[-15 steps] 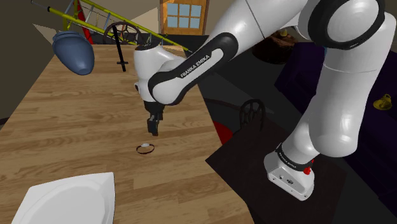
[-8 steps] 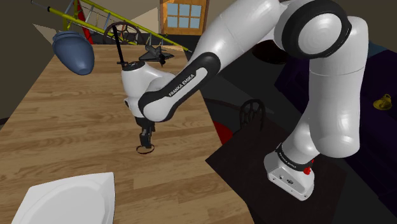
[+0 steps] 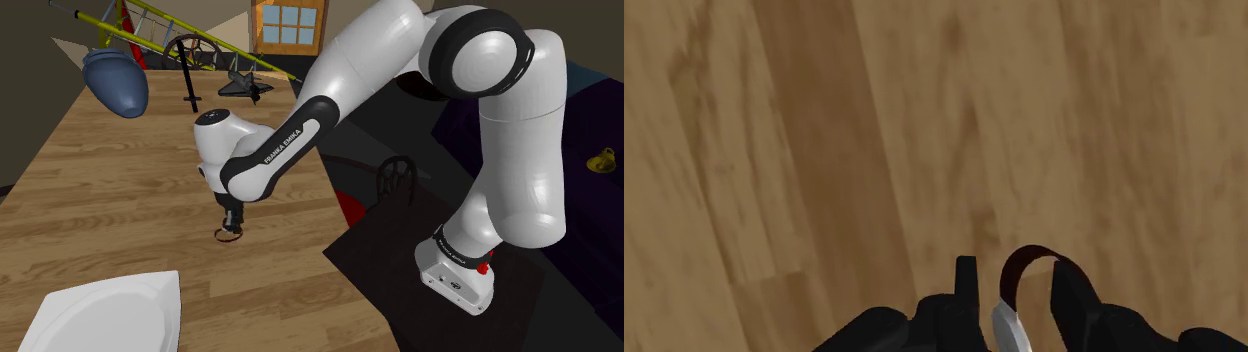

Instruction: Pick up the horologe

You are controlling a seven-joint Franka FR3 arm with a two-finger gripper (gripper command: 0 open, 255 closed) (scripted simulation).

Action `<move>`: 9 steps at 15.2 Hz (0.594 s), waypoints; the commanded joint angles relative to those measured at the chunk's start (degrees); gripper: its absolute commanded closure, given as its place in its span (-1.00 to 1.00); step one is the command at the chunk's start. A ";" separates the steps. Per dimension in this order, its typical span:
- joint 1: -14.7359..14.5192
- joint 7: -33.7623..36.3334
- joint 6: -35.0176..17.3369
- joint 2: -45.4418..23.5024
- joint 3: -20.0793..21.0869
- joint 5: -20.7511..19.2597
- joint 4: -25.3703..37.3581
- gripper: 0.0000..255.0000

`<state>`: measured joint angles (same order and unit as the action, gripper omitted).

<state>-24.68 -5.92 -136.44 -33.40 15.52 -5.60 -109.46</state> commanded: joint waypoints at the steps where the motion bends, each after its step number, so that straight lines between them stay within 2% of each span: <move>1: -0.01 0.00 -0.05 -0.06 -0.01 -0.02 0.03 1.00; 9: 0.11 -0.07 0.45 0.54 0.11 0.14 -0.07 1.00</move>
<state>-24.62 -5.96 -136.29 -33.12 15.58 -5.54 -109.57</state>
